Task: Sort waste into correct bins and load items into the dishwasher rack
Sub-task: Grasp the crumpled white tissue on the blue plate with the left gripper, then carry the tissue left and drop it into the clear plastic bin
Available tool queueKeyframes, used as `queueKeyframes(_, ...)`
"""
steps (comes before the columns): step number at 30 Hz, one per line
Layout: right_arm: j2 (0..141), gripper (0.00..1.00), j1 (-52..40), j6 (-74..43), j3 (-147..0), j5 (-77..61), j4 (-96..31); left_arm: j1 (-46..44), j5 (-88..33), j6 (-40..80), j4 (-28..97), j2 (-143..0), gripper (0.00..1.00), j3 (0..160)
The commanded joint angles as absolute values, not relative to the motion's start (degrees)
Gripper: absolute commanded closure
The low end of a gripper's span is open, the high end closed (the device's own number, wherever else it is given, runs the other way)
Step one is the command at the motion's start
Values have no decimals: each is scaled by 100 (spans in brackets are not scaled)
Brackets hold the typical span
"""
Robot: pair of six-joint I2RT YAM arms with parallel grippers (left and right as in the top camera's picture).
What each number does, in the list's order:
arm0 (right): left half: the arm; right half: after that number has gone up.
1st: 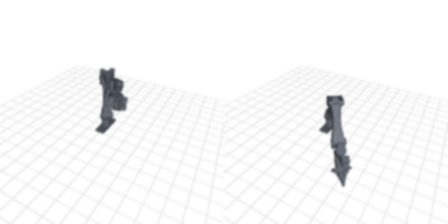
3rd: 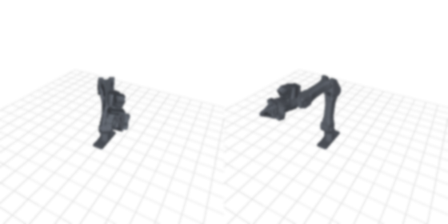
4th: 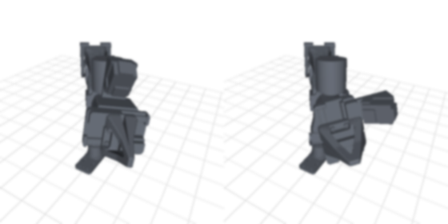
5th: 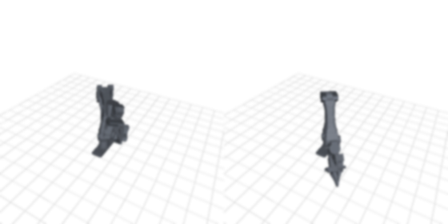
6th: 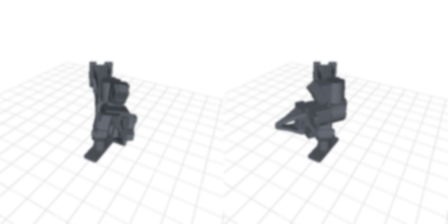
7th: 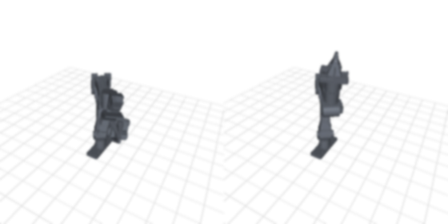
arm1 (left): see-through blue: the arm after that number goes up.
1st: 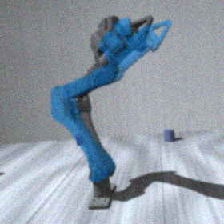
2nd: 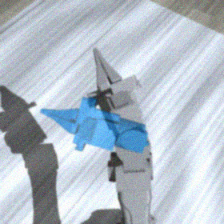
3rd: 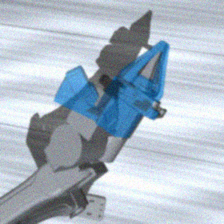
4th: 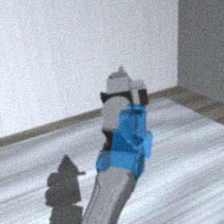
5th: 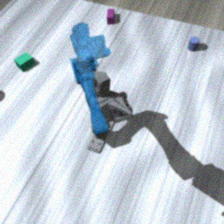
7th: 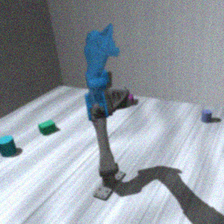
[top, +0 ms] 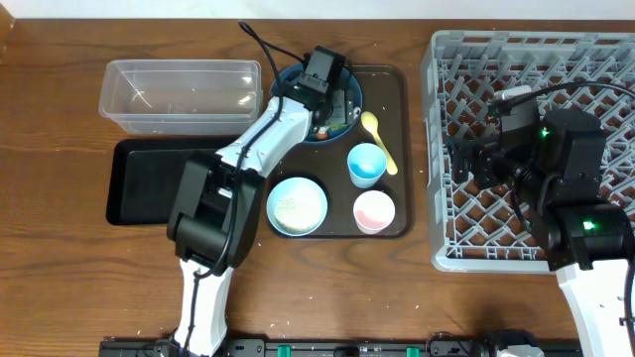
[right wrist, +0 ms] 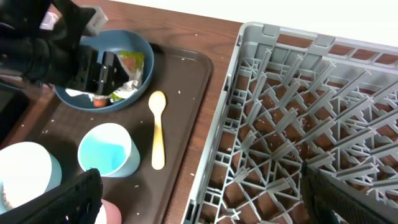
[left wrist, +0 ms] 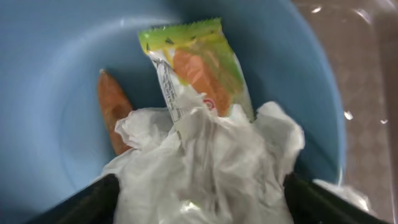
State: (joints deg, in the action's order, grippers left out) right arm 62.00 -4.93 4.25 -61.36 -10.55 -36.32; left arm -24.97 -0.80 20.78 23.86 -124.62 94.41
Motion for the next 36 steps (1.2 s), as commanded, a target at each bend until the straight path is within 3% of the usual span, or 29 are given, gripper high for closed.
queueKeyframes(1,6189,1,-454,478,-6250,-1100,-3647,-2484,93,2086,2414,-12608,23,9504)
queueKeyframes(7,6189,1,-454,475,-6250,-1103,-3647,-2484,95,2086,2412,-12755,24,9498)
queueKeyframes(9,6189,1,-454,475,-6250,-1103,-3647,-2484,93,2086,2412,-12796,29,9498)
queueKeyframes(16,6189,1,-454,475,-6250,-1100,-3647,-2484,93,2088,2344,-12781,65,9500)
queueKeyframes(25,6189,1,-454,475,-6250,-1100,-3647,-2484,89,2088,2322,-12630,94,9550)
queueKeyframes(36,6189,2,-454,478,-6250,-1100,-3645,-2482,89,2088,2392,-11795,94,9555)
